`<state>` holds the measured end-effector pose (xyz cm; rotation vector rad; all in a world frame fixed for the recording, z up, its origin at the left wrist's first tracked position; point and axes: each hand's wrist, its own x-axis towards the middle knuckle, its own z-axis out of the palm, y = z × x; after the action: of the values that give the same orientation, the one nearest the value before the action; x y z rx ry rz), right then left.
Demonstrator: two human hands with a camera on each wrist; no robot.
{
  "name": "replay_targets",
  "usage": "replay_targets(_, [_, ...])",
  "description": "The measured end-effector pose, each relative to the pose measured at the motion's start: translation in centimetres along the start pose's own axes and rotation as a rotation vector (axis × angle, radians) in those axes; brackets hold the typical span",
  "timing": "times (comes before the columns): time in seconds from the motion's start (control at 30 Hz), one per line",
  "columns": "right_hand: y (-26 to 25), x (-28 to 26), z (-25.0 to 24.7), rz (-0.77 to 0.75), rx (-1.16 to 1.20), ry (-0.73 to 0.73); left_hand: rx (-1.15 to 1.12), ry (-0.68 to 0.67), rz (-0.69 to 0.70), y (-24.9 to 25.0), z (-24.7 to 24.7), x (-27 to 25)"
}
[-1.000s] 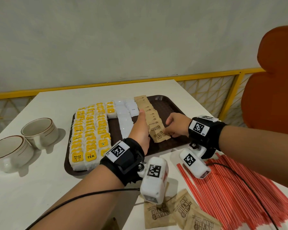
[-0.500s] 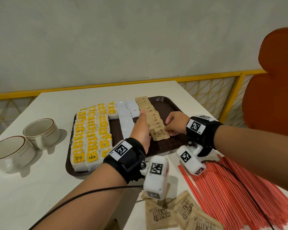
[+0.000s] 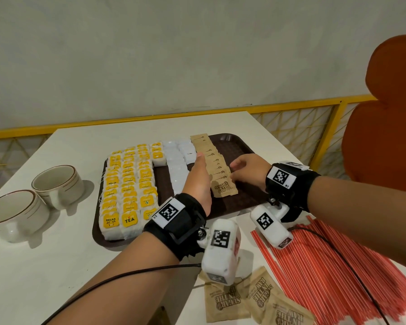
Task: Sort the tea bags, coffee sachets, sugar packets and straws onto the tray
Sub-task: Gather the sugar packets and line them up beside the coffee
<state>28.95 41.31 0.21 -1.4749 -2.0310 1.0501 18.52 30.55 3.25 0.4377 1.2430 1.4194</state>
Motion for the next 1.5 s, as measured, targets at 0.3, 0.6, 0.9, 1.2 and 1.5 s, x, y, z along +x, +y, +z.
replay_targets(0.3, [0.1, 0.7, 1.3, -0.025, -0.045, -0.041, -0.003, 0.013, 0.037, -0.7, 0.4, 0.6])
replay_targets(0.6, [-0.1, -0.5, 1.0, -0.037, 0.039, -0.095, -0.019, -0.014, 0.044, -0.2, 0.1, 0.2])
replay_targets(0.9, [-4.4, -11.8, -3.9, -0.298, -0.591, -0.758, 0.916, -0.537, 0.189, 3.2, -7.7, -5.4])
replay_targets(1.2, [-1.5, -16.4, 0.1, -0.407, -1.067, -0.787, 1.876, -0.841, 0.086, 0.0, -12.8, -10.5])
replay_targets(1.5, [-2.5, -15.4, 1.1, -0.421, -0.972, -0.731, 1.782, -0.842, 0.163, -0.8, -13.7, -7.9])
